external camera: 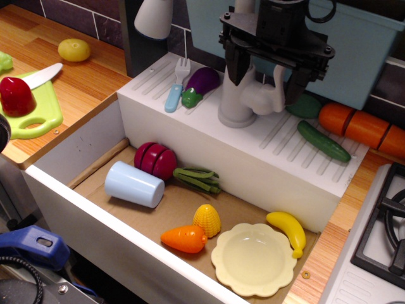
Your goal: Turn lever vertical to front
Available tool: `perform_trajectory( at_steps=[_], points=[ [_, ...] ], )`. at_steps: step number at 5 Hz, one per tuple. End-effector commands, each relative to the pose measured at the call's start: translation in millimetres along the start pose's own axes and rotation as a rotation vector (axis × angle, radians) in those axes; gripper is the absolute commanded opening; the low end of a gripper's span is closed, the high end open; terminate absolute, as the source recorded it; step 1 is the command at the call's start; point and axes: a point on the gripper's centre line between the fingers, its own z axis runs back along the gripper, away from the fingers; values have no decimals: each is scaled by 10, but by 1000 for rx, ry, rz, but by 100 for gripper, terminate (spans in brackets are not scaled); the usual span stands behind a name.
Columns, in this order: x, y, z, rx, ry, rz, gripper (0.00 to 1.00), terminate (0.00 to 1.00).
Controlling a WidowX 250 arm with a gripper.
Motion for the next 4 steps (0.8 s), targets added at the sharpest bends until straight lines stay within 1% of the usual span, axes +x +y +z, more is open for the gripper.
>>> perform_trajectory(
  at_steps=[1, 2, 3, 4],
  points=[
    [0, 0, 0, 0, 0, 0, 100, 0],
    [233, 2, -9, -18, -38, -13, 100, 0],
    [357, -47, 4, 8, -108, -23, 100, 0],
    [407, -81, 1, 4, -159, -26, 100, 0]
  ],
)
